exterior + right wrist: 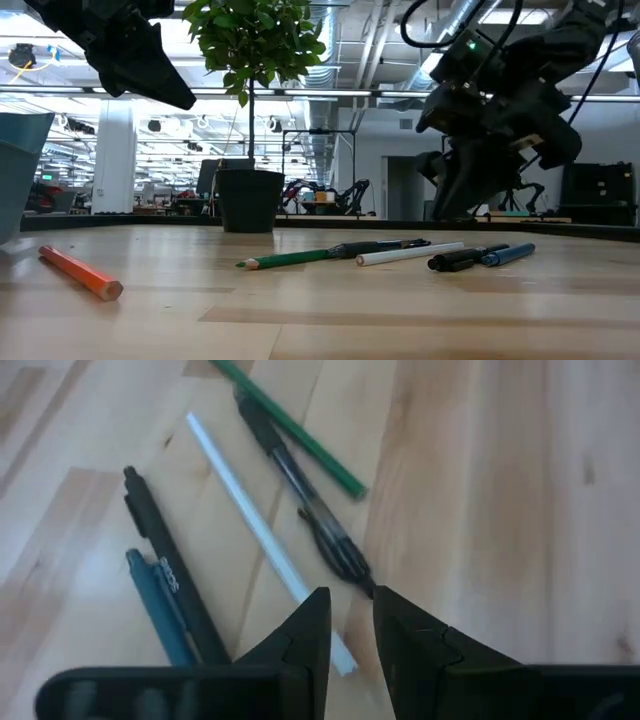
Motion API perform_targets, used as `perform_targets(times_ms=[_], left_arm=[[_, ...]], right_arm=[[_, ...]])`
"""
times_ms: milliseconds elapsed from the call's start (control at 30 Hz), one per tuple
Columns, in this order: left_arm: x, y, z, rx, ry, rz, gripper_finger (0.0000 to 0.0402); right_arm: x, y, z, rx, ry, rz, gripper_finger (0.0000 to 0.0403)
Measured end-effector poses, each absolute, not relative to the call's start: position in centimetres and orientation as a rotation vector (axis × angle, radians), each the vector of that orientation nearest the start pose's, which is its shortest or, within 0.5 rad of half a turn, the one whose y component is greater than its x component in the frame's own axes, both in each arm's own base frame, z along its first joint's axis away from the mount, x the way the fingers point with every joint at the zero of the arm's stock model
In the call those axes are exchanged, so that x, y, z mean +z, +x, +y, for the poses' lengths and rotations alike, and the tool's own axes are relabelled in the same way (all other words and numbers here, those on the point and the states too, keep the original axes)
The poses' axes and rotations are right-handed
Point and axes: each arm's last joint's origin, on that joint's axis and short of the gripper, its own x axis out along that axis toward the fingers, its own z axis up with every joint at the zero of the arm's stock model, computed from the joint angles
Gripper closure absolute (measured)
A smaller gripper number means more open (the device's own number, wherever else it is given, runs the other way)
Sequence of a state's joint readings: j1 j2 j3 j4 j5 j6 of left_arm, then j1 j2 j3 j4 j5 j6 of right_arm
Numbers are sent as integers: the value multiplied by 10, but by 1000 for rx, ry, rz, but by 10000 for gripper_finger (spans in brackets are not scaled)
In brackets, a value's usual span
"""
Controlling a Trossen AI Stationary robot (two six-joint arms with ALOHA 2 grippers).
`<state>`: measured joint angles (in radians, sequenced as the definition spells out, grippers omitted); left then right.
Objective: Sort pens & pencils
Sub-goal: Adjust the left black pen
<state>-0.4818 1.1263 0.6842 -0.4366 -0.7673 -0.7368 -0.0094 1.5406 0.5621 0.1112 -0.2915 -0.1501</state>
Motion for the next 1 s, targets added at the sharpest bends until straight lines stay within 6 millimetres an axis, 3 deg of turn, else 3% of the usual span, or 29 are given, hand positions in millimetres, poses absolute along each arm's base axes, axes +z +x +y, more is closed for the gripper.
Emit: perform_targets(times_ms=[467, 1000], left_arm=[[222, 194, -79, 511, -172, 573, 339], [199, 206, -85, 549, -127, 654, 339]], right_arm=[[105, 271, 8, 316, 28, 834, 301], [112, 279, 8, 316, 62, 783, 300]])
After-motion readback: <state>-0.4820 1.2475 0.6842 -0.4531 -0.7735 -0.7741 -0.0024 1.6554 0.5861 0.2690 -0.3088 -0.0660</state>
